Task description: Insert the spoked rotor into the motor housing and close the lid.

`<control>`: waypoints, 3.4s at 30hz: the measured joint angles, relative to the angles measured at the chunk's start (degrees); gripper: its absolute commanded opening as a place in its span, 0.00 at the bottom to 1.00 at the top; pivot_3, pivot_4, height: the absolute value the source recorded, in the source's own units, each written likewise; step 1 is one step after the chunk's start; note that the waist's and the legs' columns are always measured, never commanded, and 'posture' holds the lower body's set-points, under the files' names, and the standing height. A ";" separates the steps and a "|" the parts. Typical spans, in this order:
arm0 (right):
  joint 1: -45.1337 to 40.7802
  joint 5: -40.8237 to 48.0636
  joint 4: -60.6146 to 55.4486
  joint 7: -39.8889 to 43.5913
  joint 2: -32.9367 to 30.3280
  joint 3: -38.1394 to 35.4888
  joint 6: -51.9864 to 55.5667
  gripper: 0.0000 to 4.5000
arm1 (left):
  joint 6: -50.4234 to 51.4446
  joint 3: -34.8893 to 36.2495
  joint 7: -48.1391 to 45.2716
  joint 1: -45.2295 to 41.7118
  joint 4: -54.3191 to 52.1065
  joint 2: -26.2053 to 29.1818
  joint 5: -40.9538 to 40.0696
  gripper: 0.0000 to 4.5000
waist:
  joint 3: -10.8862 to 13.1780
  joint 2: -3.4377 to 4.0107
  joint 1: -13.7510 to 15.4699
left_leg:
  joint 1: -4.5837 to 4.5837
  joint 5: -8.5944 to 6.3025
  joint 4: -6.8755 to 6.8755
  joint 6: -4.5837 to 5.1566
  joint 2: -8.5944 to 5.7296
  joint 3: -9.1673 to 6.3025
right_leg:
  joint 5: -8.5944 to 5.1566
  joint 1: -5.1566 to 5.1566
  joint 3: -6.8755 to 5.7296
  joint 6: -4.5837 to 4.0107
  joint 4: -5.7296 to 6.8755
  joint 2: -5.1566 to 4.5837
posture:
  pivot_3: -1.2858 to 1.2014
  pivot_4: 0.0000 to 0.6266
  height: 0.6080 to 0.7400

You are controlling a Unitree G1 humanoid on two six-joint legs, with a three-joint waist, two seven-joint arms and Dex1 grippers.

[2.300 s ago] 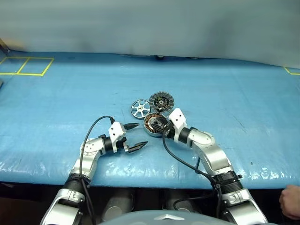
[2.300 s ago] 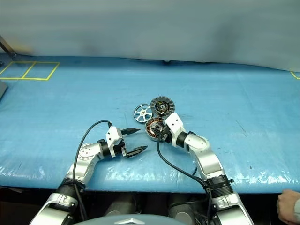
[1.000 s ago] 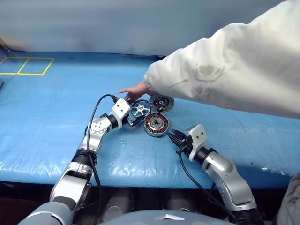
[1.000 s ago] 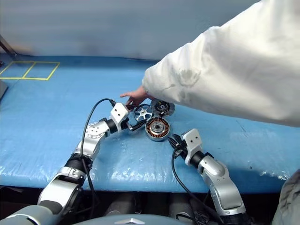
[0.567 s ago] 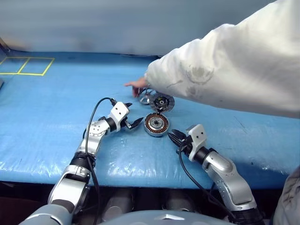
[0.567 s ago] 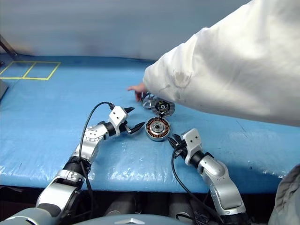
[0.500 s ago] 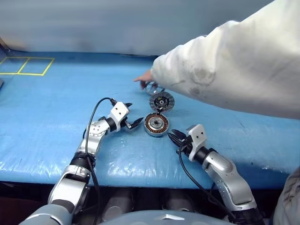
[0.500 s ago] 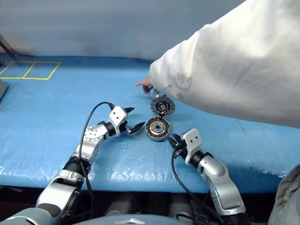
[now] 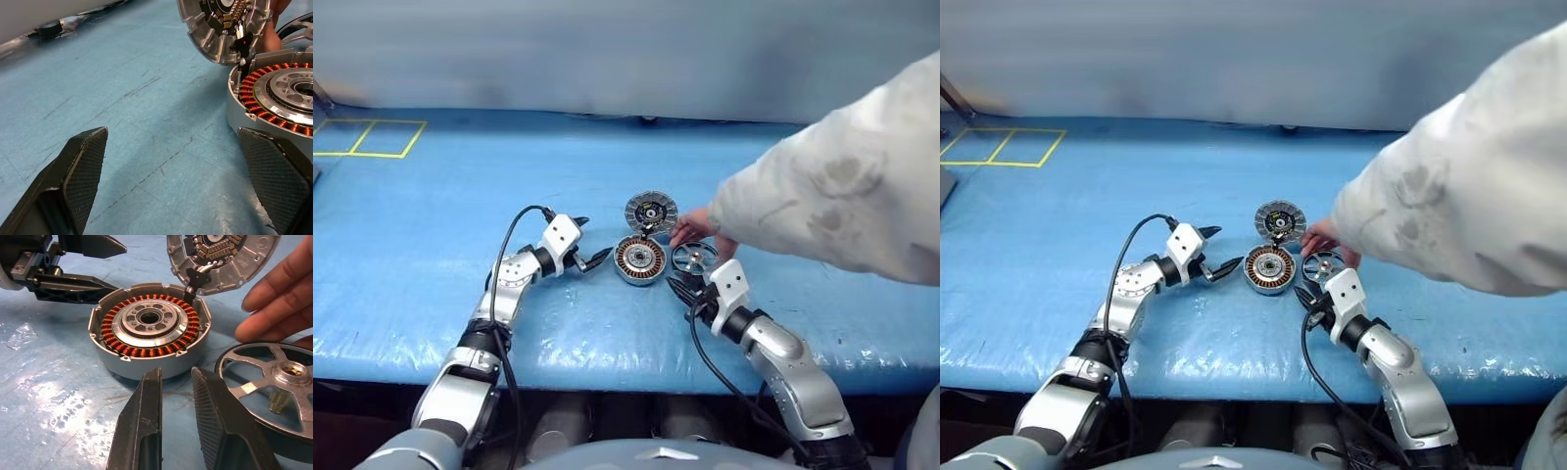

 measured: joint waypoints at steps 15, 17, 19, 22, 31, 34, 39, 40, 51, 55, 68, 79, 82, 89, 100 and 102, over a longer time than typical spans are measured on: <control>-0.01 -1.46 -4.41 -0.50 -7.09 -1.88 3.80 0.22 | 0.12 0.48 -5.96 4.09 -3.90 2.10 -5.00 1.00 | 0.01 0.02 0.08 | 0.01 -0.01 0.04 0.01 -0.01 0.01 | 0.00 0.00 0.00 0.00 -0.02 -0.02 | 0.52 0.24 1.00; -1.08 -2.14 -5.25 0.46 -10.79 -2.86 5.80 0.22 | 0.27 0.81 -5.95 4.88 -4.16 2.31 -5.09 1.00 | 0.01 0.02 0.06 | 0.00 -0.01 0.05 0.03 0.00 0.04 | -0.01 0.01 0.01 0.02 -0.02 -0.02 | 0.52 0.24 1.00; -2.05 -2.98 -5.37 1.79 -14.53 -3.06 7.73 0.22 | 0.48 0.96 -5.94 5.38 -4.19 2.31 -5.09 1.00 | 0.01 0.02 0.09 | 0.01 -0.01 0.05 0.03 0.01 0.03 | -0.05 0.03 -0.01 0.08 -0.01 -0.01 | 0.52 0.24 1.00; -4.25 -2.93 -4.93 4.03 -17.33 -3.32 9.64 0.22 | 0.66 1.06 -5.86 5.90 -4.45 2.20 -5.07 1.00 | 0.01 0.02 0.06 | -0.03 0.00 0.05 0.02 0.04 0.02 | -0.07 0.06 -0.02 0.10 0.00 -0.01 | 0.52 0.24 1.00; -10.77 -2.33 -2.08 8.69 -20.36 -3.41 12.16 0.42 | 1.58 1.03 -5.74 8.02 -6.10 1.84 -5.01 1.00 | 0.02 0.01 0.14 | -0.10 -0.04 0.06 0.09 0.02 0.04 | -0.01 0.04 -0.01 -0.03 -0.03 -0.04 | 0.52 0.24 1.00; -12.78 -2.43 -1.26 8.07 -19.81 -3.42 13.02 0.48 | 1.74 1.04 -5.50 8.62 -6.73 1.91 -5.00 1.00 | 0.02 0.00 0.14 | -0.09 -0.04 0.06 0.09 0.02 0.04 | -0.01 0.04 0.00 -0.03 -0.02 -0.04 | 0.52 0.24 1.00; -15.15 -3.12 0.58 5.76 -17.08 -2.55 15.19 0.48 | 1.92 1.03 -4.96 9.63 -7.83 1.91 -4.94 1.00 | 0.02 0.00 0.15 | -0.10 -0.04 0.04 0.09 0.02 0.04 | -0.01 0.02 -0.01 -0.04 -0.02 -0.04 | 0.52 0.24 1.00; -15.20 -3.25 1.01 5.49 -16.59 -2.50 15.35 0.48 | 2.02 1.03 -4.88 9.78 -7.83 1.91 -4.87 1.00 | 0.02 0.00 0.17 | -0.11 -0.04 0.04 0.09 0.02 0.04 | -0.01 0.02 -0.01 -0.04 -0.03 -0.04 | 0.52 0.24 1.00; -16.38 -4.91 3.82 2.68 -13.43 -0.39 17.70 0.48 | 2.78 0.99 -4.69 9.98 -7.83 2.00 -4.58 1.00 | 0.02 0.01 0.14 | -0.09 -0.04 0.05 0.09 0.02 0.04 | -0.01 0.02 -0.01 -0.04 -0.02 -0.04 | 0.52 0.24 1.00; -16.38 -5.01 3.42 2.58 -12.85 -0.18 18.71 0.48 | 2.78 0.99 -4.69 10.01 -7.83 2.02 -4.51 1.00 | 0.02 0.01 0.15 | -0.08 -0.04 0.06 0.09 0.01 0.04 | 0.00 0.03 -0.01 -0.04 -0.02 -0.04 | 0.52 0.24 1.00; -16.29 -4.03 -0.46 -0.53 -9.24 -1.42 22.41 0.48 | 2.74 1.00 -4.64 10.36 -7.77 2.17 -4.17 1.00 | 0.02 0.01 0.04 | -0.09 -0.04 0.05 0.08 0.02 0.04 | 0.00 0.00 0.00 -0.04 -0.01 -0.03 | 0.52 0.24 1.00; -18.32 -7.48 1.17 -4.29 -7.11 2.45 23.86 0.48 | 2.66 1.01 -4.56 10.68 -7.81 2.17 -4.13 1.00 | 0.01 0.03 0.01 | -0.08 -0.04 0.01 0.08 0.02 0.04 | -0.01 -0.02 0.01 -0.05 -0.01 -0.03 | 0.52 0.24 1.00; -18.10 -7.95 1.18 -4.64 -6.92 2.83 24.57 0.48 | 2.65 1.01 -4.54 10.81 -7.89 2.17 -4.13 1.00 | 0.01 0.03 0.01 | -0.06 -0.04 0.01 0.08 0.02 0.04 | -0.01 -0.01 0.01 -0.05 -0.02 -0.03 | 0.52 0.24 1.00; -15.16 -8.29 -1.69 -5.39 -7.70 2.20 25.24 0.48 | 2.67 1.02 -4.56 10.94 -7.93 2.20 -4.14 1.00 | 0.00 0.05 0.04 | -0.02 -0.05 0.02 0.08 0.02 0.04 | -0.01 0.00 0.00 -0.05 -0.02 -0.03 | 0.52 0.24 1.00; -11.71 -8.78 -8.26 -6.86 -8.12 0.65 26.73 0.48 | 2.67 1.02 -4.56 10.93 -7.92 2.20 -4.12 1.00 | -0.01 0.05 0.03 | -0.02 -0.05 0.02 0.07 0.02 0.04 | -0.02 0.00 0.00 -0.04 -0.02 -0.03 | 0.52 0.24 1.00; -11.66 -8.79 -8.88 -6.87 -8.13 0.52 27.15 0.48 | 2.67 1.01 -4.57 10.92 -7.92 2.20 -4.12 1.00 | 0.00 0.05 0.03 | -0.02 -0.05 0.02 0.07 0.02 0.04 | -0.02 -0.01 0.00 -0.03 -0.02 -0.03 | 0.52 0.24 1.00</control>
